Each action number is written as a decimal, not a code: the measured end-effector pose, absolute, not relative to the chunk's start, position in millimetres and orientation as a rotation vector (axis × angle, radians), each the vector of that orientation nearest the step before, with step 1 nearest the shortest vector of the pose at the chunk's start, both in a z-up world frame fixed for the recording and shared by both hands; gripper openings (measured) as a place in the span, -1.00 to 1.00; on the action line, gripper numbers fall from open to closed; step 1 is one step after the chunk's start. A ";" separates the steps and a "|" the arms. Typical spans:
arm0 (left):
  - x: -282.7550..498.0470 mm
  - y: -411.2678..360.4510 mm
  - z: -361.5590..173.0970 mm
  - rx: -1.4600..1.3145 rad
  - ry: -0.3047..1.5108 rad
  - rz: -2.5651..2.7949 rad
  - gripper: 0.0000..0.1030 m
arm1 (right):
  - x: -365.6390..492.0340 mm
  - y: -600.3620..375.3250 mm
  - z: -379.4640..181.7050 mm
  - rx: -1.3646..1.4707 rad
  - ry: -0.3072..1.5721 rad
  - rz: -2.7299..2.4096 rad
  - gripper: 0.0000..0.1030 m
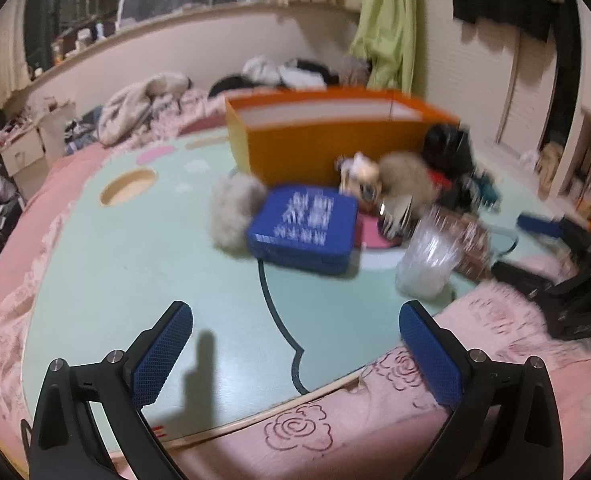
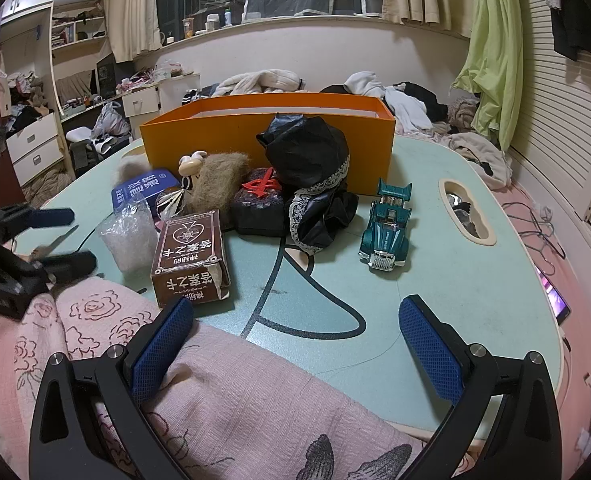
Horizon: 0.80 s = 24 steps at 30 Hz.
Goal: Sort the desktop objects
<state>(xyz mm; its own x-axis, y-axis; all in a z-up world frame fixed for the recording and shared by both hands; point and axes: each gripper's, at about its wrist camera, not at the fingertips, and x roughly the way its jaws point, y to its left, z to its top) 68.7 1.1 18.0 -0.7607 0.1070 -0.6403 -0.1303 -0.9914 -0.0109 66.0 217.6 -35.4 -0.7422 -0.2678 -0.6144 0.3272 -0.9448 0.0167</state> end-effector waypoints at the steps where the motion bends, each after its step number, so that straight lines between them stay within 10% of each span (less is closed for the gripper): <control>1: 71.7 -2.6 22.2 -0.990 0.028 2.836 1.00 | 66.1 217.5 -35.4 0.919 0.132 -2.664 0.99; 11: 37.2 -20.2 42.6 -0.937 0.027 2.866 0.87 | 66.7 218.3 -35.3 0.919 0.132 -2.664 0.99; 21: -36.8 -41.0 24.7 -1.241 -0.023 2.816 -0.59 | 66.9 218.8 -34.9 0.918 0.132 -2.664 0.99; 24: -29.0 -43.7 16.5 -1.184 -0.061 2.840 -0.58 | 67.1 218.9 -34.8 0.918 0.132 -2.664 0.99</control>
